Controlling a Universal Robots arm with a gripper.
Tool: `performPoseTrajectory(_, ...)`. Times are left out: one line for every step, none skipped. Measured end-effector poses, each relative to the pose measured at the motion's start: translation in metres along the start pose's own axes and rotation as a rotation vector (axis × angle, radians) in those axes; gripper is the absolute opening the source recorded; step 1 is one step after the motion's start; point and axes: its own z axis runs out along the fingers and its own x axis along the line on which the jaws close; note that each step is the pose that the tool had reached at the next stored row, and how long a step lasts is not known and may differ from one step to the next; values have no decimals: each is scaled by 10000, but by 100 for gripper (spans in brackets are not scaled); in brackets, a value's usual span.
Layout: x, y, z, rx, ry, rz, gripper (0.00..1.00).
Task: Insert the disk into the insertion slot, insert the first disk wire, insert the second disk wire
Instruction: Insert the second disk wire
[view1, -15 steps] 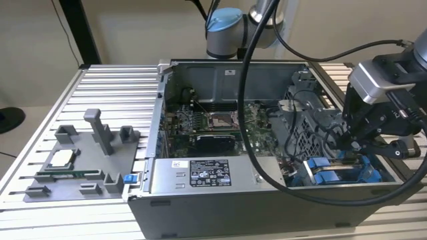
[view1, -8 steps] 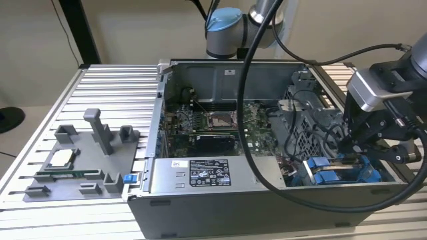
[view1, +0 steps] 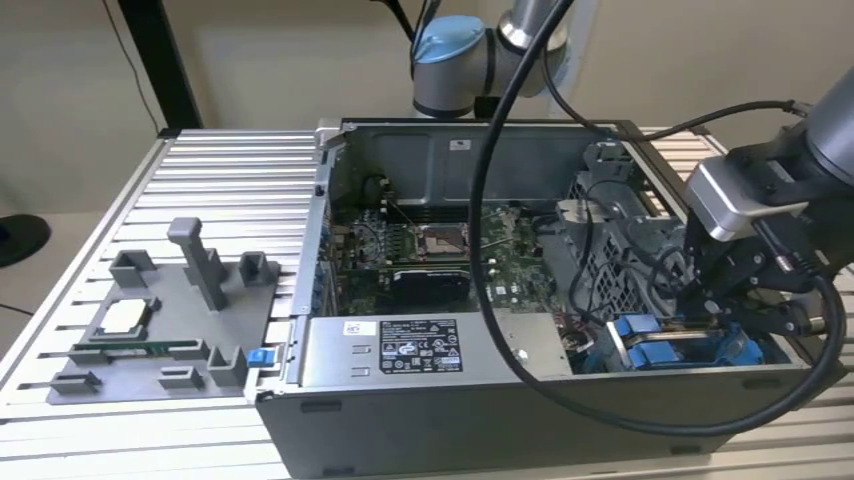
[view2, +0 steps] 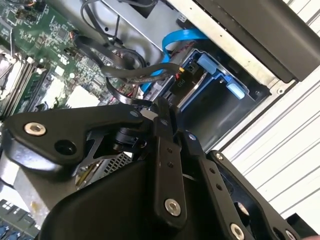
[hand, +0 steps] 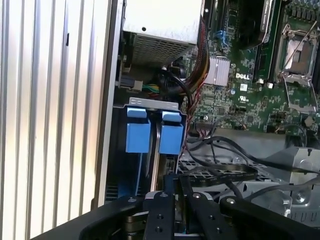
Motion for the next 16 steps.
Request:
performPoseTrajectory(2,1,11,43,9,-9,0)
performPoseTrajectory(5,1,24,83,16,-19,0)
performPoseTrajectory(8,1,39,118,21,-26,0)
performPoseTrajectory(11,2,52,140,26,-25,0)
performPoseTrajectory(12,2,61,151,32,-7,0)
performPoseTrajectory(12,3,67,156,37,17,0)
performPoseTrajectory(12,3,73,163,39,39,0)
performPoseTrajectory(6,3,79,172,40,67,0)
performPoseTrajectory(1,2,82,180,42,99,0)
performPoseTrajectory(-5,2,87,185,49,124,0)
performPoseTrajectory(-14,1,89,187,72,139,0)
performPoseTrajectory(-22,0,92,188,111,149,0)
performPoseTrajectory(-26,0,94,184,188,159,0)
performPoseTrajectory(-30,-1,95,178,297,166,0)
performPoseTrajectory(-34,-1,96,173,406,173,0)
performPoseTrajectory(-42,-2,99,173,482,180,0)
